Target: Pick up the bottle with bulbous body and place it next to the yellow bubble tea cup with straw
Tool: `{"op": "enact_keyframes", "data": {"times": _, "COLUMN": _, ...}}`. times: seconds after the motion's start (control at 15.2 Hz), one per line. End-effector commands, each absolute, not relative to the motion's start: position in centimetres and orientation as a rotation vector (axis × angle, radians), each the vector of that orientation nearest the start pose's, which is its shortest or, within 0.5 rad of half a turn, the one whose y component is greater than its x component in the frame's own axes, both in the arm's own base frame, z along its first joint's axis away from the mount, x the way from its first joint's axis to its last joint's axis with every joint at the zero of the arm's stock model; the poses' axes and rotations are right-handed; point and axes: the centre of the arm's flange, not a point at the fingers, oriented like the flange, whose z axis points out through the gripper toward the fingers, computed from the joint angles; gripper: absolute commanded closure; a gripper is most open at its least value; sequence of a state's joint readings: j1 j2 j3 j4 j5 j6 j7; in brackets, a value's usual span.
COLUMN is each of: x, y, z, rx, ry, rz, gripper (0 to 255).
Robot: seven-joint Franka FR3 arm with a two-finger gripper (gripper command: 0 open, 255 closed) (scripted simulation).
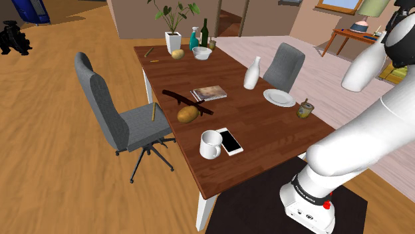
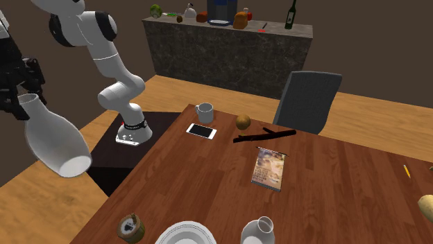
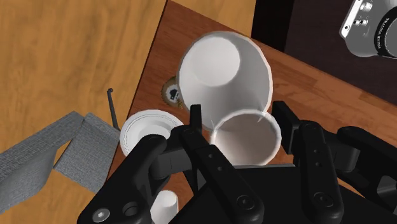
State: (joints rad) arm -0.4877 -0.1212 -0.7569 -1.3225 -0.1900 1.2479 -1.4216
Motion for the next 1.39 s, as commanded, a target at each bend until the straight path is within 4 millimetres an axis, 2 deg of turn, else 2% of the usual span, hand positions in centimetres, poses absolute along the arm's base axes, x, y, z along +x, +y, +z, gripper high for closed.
{"op": "enact_keyframes", "data": {"times": 0.0, "x": 9.3, "y": -47.6, "z": 74.4, "rx": -3.167, "ry": -0.19, "rz": 0.145, "gripper": 255}}
{"op": "enact_keyframes", "data": {"times": 1.32, "x": 9.3, "y": -47.6, "z": 63.8, "rx": -3.167, "ry": -0.19, "rz": 0.145, "gripper": 255}}
